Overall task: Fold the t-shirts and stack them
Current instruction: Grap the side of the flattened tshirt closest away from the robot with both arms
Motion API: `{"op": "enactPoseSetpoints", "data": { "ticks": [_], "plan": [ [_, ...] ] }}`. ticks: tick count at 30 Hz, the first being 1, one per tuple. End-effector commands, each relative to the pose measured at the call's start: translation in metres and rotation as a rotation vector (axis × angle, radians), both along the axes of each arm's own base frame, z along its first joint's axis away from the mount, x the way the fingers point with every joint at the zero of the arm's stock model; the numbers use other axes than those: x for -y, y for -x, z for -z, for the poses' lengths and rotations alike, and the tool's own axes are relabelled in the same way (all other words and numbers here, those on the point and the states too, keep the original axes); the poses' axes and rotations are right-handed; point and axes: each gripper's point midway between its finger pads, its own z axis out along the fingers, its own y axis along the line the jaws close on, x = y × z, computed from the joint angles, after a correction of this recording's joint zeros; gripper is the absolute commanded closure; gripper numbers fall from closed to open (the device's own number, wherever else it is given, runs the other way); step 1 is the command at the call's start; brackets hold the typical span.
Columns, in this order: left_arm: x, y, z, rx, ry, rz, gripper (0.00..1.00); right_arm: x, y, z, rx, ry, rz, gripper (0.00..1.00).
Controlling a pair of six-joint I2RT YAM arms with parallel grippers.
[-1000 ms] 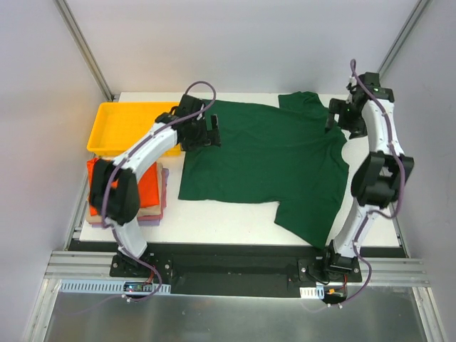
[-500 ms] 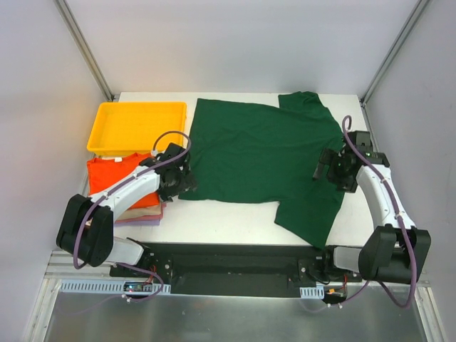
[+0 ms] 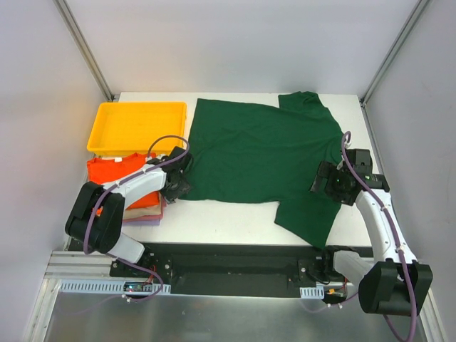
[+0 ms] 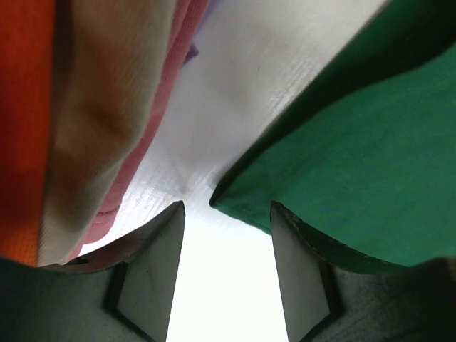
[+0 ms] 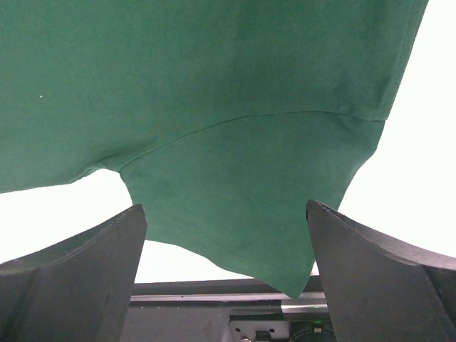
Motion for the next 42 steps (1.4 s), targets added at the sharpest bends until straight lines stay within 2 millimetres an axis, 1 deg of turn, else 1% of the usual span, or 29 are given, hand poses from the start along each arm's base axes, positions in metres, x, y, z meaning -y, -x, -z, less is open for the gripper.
{"op": "enactPoseSetpoints", "data": {
  "ticks": [1,3,7,12,21,27,30,31,33,35,37,42],
  "plan": [
    [0.000,-0.003,0.003,0.005,-0.006,-0.043,0.51,0.000,-0.003,-0.006,0.038,0.004,-0.001,0.04],
    [0.000,-0.002,0.007,-0.004,-0.008,-0.041,0.55,0.000,-0.003,-0.006,0.039,0.005,0.003,0.04],
    [0.000,0.002,0.015,-0.027,-0.007,-0.039,0.55,0.000,0.000,-0.007,0.040,0.003,0.009,0.04],
    [0.001,0.004,0.021,-0.039,-0.007,-0.036,0.59,0.003,0.011,-0.005,0.031,0.021,0.015,0.04],
    [0.002,0.002,0.027,-0.048,-0.011,-0.021,0.62,0.006,0.021,-0.005,0.027,0.036,0.023,0.04],
    [0.002,-0.003,0.029,-0.045,-0.023,-0.014,0.62,0.008,0.024,-0.001,0.007,0.044,0.029,0.04],
    [0.004,-0.006,0.030,-0.047,-0.022,-0.008,0.67,0.008,0.023,-0.001,0.007,0.045,0.033,0.04],
    [0.005,-0.007,0.029,-0.043,-0.017,-0.005,0.71,0.008,0.023,-0.001,0.007,0.047,0.031,0.04],
    [0.006,-0.008,0.029,-0.040,-0.015,-0.001,0.75,0.009,0.024,-0.002,0.007,0.049,0.034,0.04],
    [0.005,-0.009,0.028,-0.032,-0.019,0.004,0.85,0.010,0.026,0.000,-0.001,0.052,0.040,0.04],
    [0.004,-0.010,0.026,-0.023,-0.021,0.007,0.99,0.012,0.029,0.003,-0.020,0.058,0.056,0.04],
    [0.003,-0.009,0.021,-0.005,-0.018,0.021,1.00,0.008,0.042,0.010,-0.076,0.055,0.080,0.04]
  ]
}}
